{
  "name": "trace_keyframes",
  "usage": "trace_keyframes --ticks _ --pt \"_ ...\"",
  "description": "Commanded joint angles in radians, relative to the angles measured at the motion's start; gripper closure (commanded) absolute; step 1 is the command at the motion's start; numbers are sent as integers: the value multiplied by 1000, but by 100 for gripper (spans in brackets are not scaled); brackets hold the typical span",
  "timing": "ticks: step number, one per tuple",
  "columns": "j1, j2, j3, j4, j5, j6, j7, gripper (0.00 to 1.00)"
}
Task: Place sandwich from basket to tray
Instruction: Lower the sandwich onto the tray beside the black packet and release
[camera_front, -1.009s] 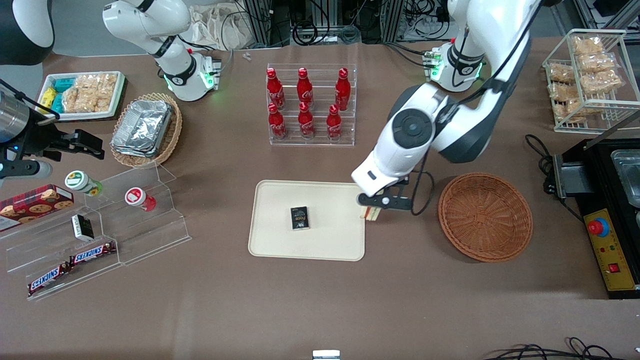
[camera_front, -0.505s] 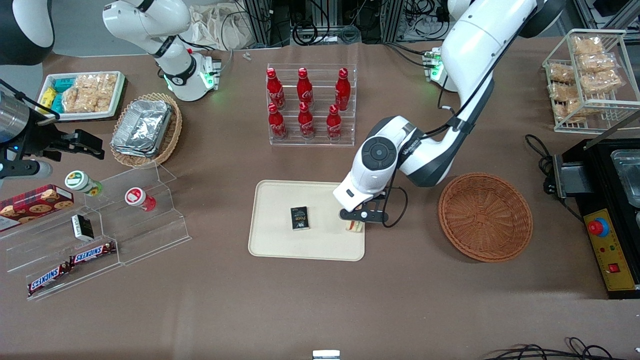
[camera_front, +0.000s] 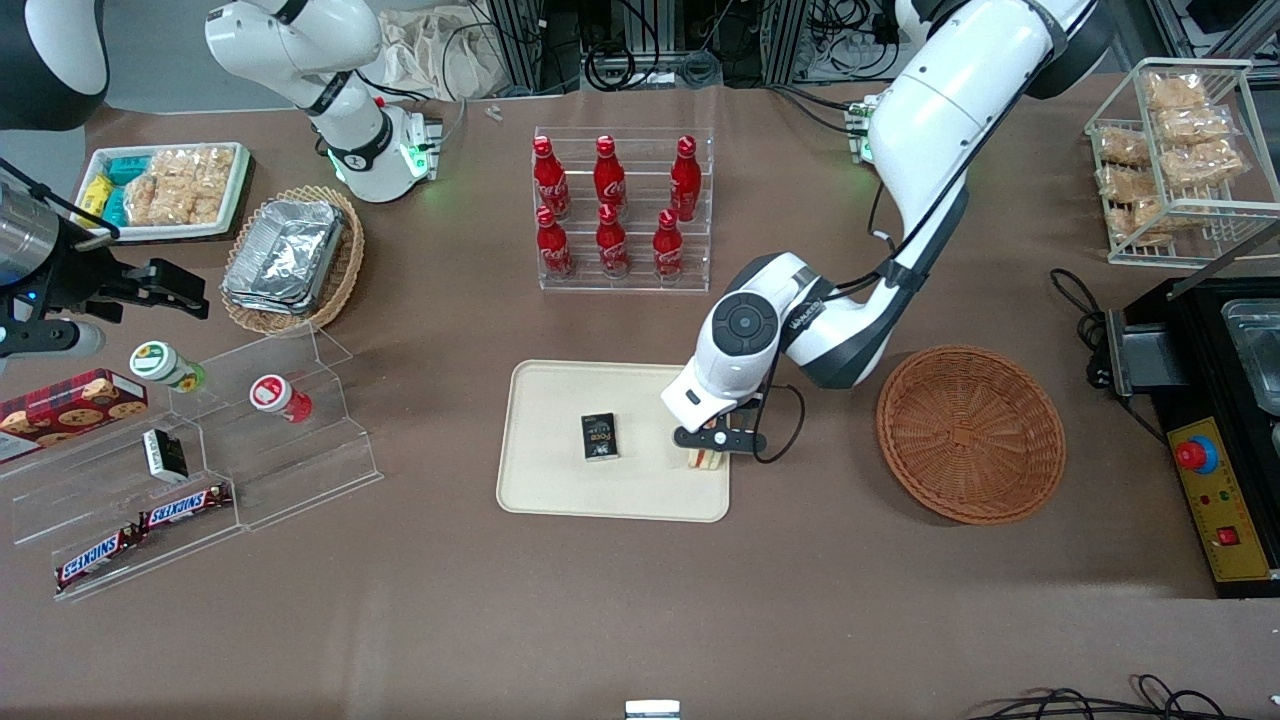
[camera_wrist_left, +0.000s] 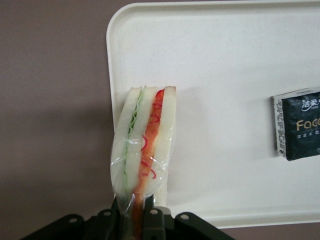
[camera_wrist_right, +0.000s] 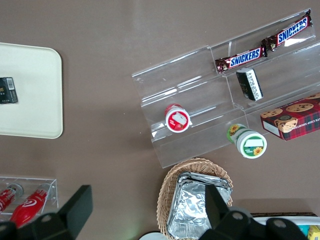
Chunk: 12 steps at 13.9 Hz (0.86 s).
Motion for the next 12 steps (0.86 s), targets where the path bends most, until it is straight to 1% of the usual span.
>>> trace_keyframes --ticks 1,2,4,6,9,11,12 --pt "-16 7 11 23 29 2 -28 3" --pt "-16 5 11 23 29 0 -35 1" --pt "-16 -4 11 24 30 -10 -72 1" --pt "-10 -33 11 32 23 -64 -80 1" --pt "35 -135 5 36 7 -171 -68 1" --pt "73 -227 2 27 -31 -261 -36 1" --pt "93 -273 2 23 -57 -315 24 1"
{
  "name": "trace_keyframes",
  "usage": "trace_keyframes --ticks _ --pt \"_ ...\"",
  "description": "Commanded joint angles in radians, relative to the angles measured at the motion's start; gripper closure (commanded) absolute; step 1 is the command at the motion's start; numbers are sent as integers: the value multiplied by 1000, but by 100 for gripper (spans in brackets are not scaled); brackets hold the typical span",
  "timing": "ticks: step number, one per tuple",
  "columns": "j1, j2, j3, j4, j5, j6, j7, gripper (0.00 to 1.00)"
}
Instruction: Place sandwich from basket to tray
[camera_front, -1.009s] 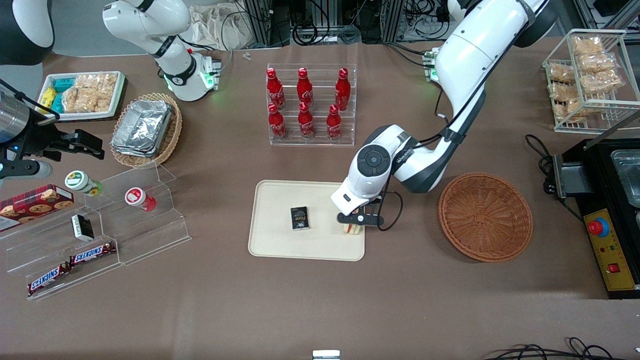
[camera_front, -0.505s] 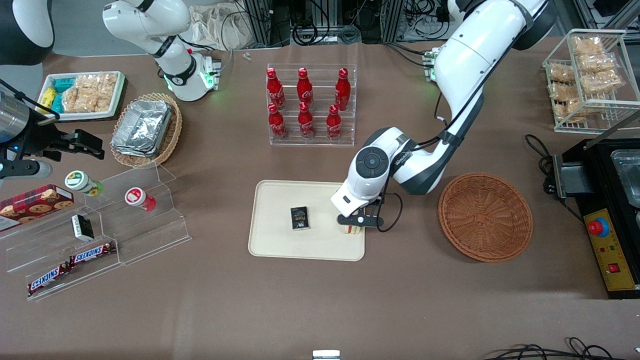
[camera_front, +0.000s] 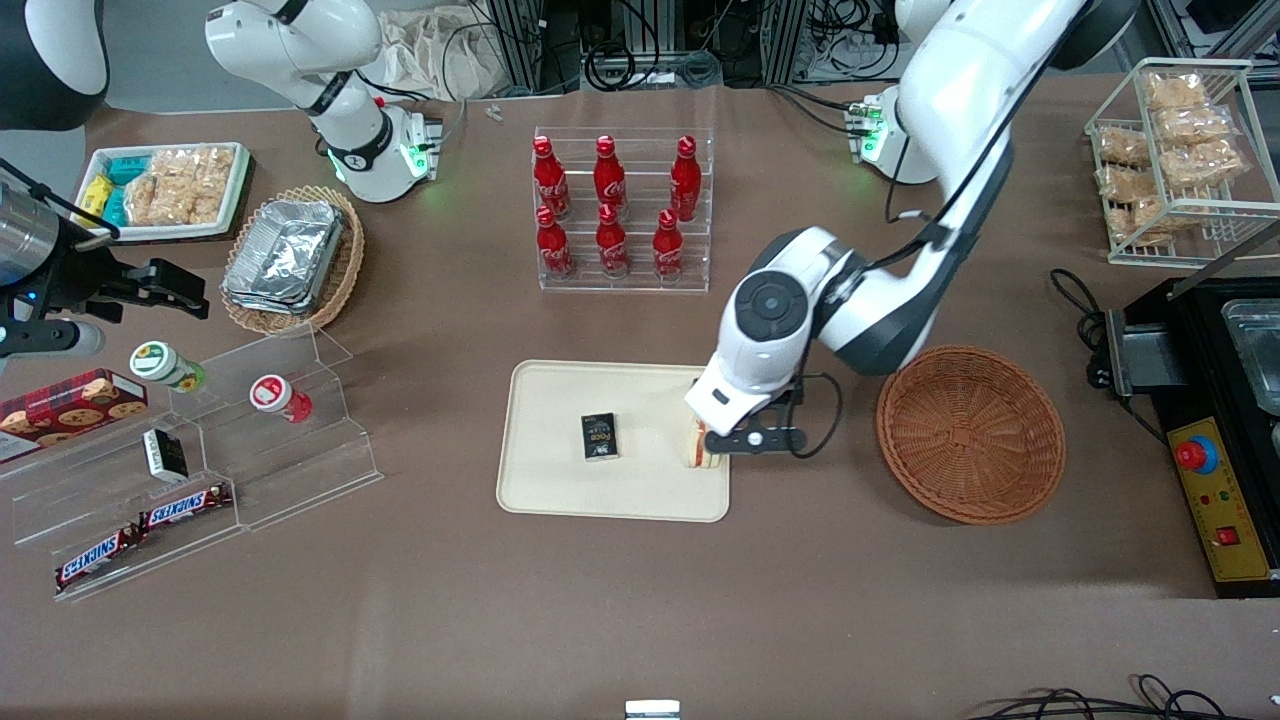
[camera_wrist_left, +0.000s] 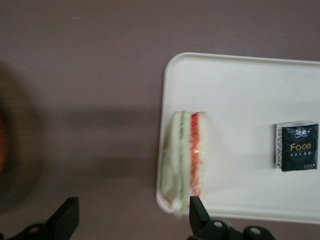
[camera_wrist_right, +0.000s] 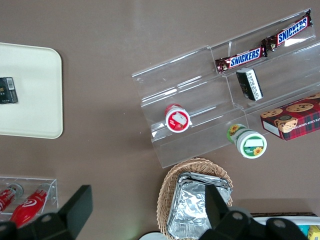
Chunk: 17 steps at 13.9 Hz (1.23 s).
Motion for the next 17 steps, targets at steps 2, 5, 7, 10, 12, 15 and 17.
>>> trace_keyframes --ticks 2,5,7,10,12,15,17 --pt "87 -199 1 -35 -101 -210 200 1" --pt "162 -282 9 0 -84 -423 397 1" --pt "226 -296 9 35 -84 -503 565 1" --pt "300 -299 11 92 -84 -558 633 1" --pt "346 -305 11 123 -87 -587 634 0" --pt "386 -331 12 128 -87 -594 683 0" --pt "412 -335 12 128 -93 -592 774 0"
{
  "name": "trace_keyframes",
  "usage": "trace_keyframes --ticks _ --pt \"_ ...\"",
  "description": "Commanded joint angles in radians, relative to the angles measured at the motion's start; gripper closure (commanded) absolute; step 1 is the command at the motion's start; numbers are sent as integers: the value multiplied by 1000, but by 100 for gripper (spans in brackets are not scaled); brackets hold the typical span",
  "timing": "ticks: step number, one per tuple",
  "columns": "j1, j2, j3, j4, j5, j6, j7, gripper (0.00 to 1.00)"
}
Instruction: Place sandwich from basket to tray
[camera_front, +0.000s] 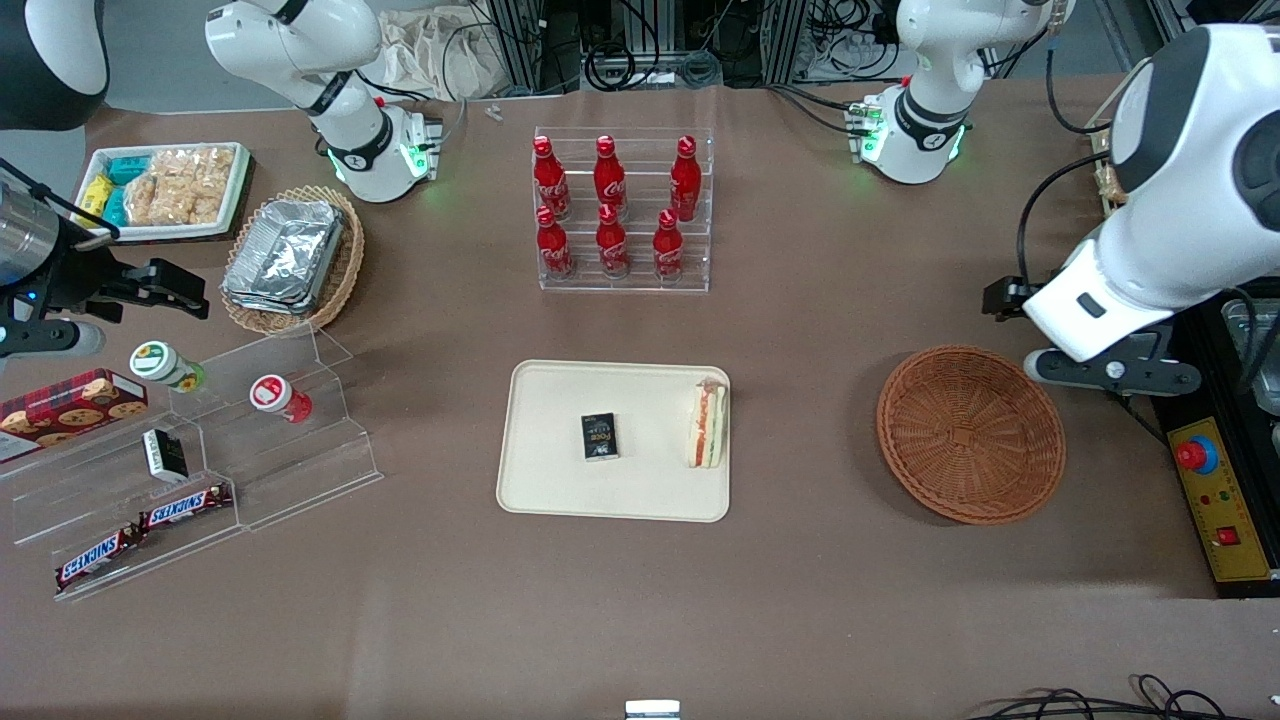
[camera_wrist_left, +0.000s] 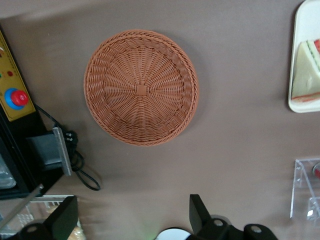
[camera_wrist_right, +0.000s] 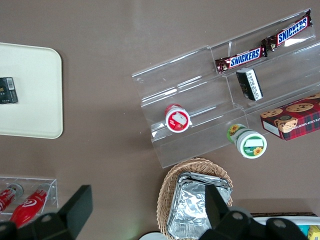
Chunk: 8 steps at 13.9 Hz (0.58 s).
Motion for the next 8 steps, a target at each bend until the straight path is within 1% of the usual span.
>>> trace_keyframes --ticks 1,2,3,5,8 --pt "42 -18 -8 4 -23 -11 69 0" --pt "50 -18 -7 13 -43 5 71 0" --pt "64 -21 4 19 -61 59 72 0" --pt "67 -33 13 12 -60 168 72 0" --pt "67 -35 26 13 -61 191 67 0"
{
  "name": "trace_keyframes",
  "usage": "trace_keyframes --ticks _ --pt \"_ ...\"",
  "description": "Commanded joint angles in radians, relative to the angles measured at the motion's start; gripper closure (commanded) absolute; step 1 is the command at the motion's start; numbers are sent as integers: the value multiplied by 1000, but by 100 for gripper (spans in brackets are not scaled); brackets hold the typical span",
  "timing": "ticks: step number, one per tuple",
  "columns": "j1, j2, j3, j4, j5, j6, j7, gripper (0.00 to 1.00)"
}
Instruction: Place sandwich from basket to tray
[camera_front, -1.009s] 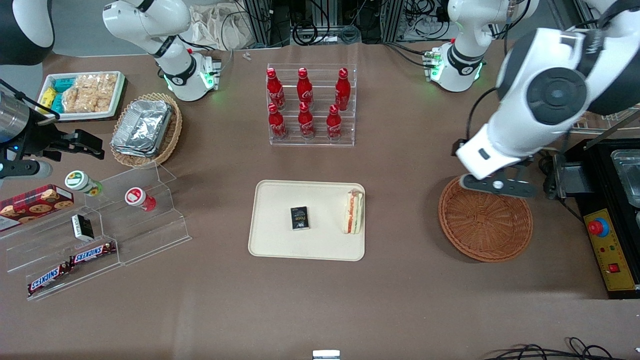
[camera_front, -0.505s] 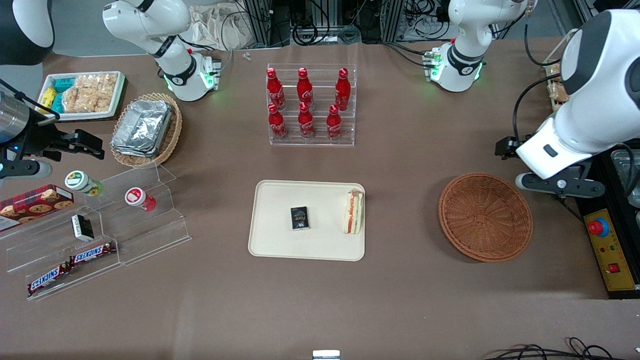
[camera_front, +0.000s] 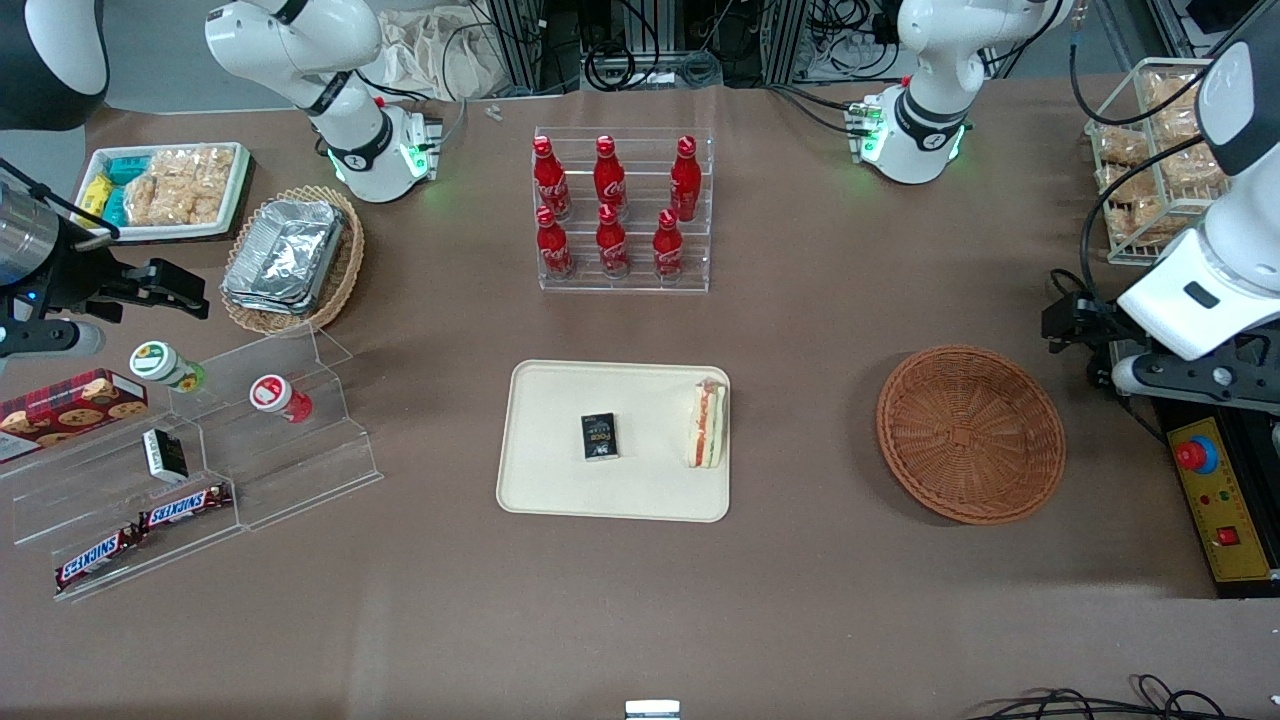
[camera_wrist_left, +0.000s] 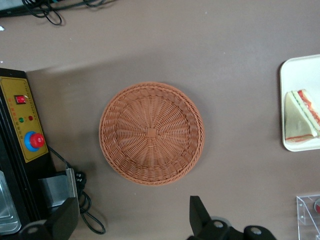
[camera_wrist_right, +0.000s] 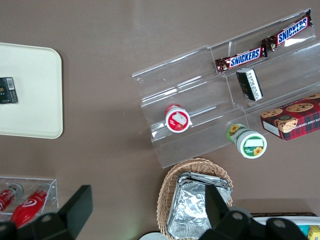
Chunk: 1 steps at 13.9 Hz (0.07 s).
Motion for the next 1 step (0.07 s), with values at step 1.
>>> trace_keyframes --ticks 1 --pt "6 -17 8 -2 -18 10 14 0"
